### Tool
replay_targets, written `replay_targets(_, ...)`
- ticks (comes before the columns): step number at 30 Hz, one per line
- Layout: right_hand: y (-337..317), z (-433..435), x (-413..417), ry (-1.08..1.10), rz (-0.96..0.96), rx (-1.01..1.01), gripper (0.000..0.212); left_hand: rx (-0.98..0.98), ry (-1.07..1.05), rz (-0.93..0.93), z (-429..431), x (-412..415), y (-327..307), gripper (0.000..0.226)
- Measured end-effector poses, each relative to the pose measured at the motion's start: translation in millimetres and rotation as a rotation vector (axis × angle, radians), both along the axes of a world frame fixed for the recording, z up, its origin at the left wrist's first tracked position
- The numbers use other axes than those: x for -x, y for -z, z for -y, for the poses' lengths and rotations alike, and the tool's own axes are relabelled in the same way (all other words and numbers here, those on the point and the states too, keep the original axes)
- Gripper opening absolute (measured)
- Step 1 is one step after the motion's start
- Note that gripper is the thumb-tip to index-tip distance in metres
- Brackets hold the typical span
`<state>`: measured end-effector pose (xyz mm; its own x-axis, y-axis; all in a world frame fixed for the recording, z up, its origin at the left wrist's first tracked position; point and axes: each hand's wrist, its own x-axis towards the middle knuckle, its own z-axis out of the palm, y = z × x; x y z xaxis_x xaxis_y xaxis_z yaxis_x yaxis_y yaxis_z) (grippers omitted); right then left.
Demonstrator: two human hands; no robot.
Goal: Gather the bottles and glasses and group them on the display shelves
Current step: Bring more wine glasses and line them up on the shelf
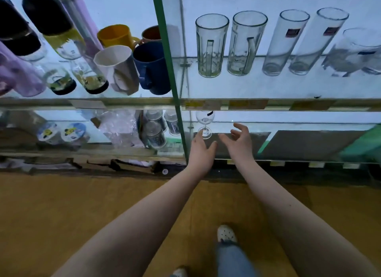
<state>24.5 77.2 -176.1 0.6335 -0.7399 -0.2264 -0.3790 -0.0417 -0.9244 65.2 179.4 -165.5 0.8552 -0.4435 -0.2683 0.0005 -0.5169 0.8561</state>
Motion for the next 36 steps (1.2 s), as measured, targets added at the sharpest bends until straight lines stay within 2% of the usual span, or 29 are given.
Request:
replay_targets(3, 33, 3, -17, 0.025, 0.026, 0.016, 0.061, 0.050, -0.032, -0.072, 12, -20, 32, 0.062)
replay_targets(11, 112, 32, -73, -0.022, 0.083, -0.004, 0.072, 0.253, -0.326, -0.352, 57, -79, 110, 0.057)
replay_targets(18, 155, 48, -129, -0.085, 0.157, -0.028, 0.102, 0.412, -0.424, -0.437, 70, -111, 169, 0.059)
replay_targets(20, 159, 50, -141, -0.080, 0.201, -0.045, 0.105, 0.452, -0.395, -0.429, 73, -114, 183, 0.074)
replay_targets(23, 160, 52, -152, -0.080, 0.239, -0.012, 0.092, 0.486, -0.392, -0.438, 81, -120, 223, 0.093)
replay_targets(29, 160, 44, -129, -0.021, 0.281, -0.009, 0.085, 0.473, -0.341, -0.459, 71, -99, 188, 0.085)
replay_targets(33, 145, 35, -92, 0.006, 0.246, -0.022, 0.083, 0.418, -0.313, -0.480, 62, -71, 158, 0.059)
replay_targets(36, 127, 24, -58, 0.050, 0.199, -0.024, 0.082, 0.396, -0.270, -0.483, 48, -46, 133, 0.052)
